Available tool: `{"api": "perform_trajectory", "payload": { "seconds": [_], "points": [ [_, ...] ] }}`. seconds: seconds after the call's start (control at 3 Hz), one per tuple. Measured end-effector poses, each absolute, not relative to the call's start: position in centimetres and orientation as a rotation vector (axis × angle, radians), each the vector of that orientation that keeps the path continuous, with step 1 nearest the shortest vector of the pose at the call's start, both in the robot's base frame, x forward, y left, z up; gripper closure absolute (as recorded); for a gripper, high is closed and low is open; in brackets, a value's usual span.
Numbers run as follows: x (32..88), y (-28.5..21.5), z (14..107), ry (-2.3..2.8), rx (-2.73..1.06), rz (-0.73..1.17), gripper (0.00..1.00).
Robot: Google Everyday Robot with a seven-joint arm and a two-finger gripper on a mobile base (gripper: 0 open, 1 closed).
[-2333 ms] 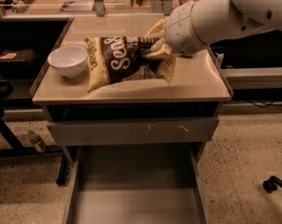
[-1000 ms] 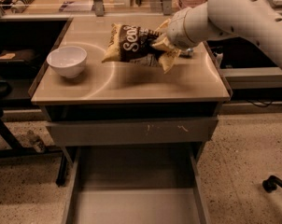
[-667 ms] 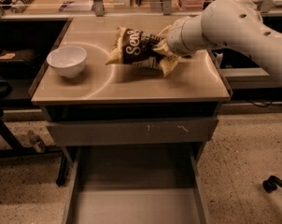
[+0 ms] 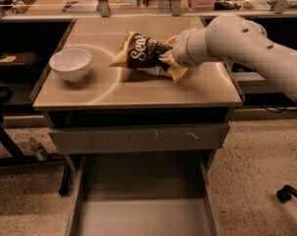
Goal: Pick brown chip bag from middle drawer and place on counter
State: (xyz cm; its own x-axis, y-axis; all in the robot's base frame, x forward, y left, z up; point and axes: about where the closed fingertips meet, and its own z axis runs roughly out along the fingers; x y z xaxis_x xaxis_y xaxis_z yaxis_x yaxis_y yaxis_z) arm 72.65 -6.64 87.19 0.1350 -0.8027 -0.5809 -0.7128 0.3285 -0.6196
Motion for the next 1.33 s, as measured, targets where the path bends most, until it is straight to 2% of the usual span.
{"api": "perform_trajectory", "payload": {
  "seconds": [1.0, 1.33],
  "points": [
    [72.64, -6.63, 87.19, 1.598, -1.407, -0.113, 0.11],
    [72.64, -6.63, 87.19, 1.598, -1.407, -0.113, 0.0]
  ]
}}
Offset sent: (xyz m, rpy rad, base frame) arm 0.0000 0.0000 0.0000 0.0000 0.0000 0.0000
